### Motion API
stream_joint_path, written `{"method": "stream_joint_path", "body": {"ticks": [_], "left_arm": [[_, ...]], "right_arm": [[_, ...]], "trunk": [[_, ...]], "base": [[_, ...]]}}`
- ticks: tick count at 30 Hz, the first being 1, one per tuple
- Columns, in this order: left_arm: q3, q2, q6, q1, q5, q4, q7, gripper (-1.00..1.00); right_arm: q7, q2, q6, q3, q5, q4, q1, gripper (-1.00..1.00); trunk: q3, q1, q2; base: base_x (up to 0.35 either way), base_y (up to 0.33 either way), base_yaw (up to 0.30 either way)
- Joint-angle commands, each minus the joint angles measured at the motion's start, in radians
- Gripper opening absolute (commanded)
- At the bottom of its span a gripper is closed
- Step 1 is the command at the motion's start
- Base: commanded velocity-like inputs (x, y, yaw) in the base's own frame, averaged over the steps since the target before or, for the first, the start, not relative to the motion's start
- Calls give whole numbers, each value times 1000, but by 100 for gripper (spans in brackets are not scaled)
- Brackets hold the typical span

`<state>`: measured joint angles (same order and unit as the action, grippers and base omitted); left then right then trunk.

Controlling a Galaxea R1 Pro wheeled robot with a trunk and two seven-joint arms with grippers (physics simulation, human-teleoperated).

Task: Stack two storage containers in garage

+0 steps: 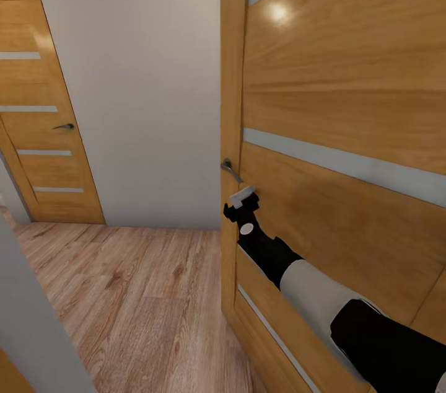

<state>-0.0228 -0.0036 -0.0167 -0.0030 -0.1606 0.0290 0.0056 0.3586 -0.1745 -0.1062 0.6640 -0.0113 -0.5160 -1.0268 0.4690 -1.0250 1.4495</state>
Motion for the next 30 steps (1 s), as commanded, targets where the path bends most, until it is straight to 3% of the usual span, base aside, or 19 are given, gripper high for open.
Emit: {"method": "stream_joint_path", "body": {"ticks": [1, 11, 30], "left_arm": [[-2, -1, -2, 0, -7, 0, 0, 100], [-2, -1, -2, 0, -7, 0, 0, 100], [-2, 0, 0, 0, -7, 0, 0, 100]], "right_arm": [[10, 0, -9, 3, -4, 5, -5, 100], [8, 0, 5, 1, -6, 80, -10, 100], [8, 0, 28, 0, -7, 83, -10, 100]], "trunk": [[1, 0, 1], [1, 0, 1], [1, 0, 1]], "base": [[0, 0, 0], [8, 0, 0], [256, 0, 0]]}}
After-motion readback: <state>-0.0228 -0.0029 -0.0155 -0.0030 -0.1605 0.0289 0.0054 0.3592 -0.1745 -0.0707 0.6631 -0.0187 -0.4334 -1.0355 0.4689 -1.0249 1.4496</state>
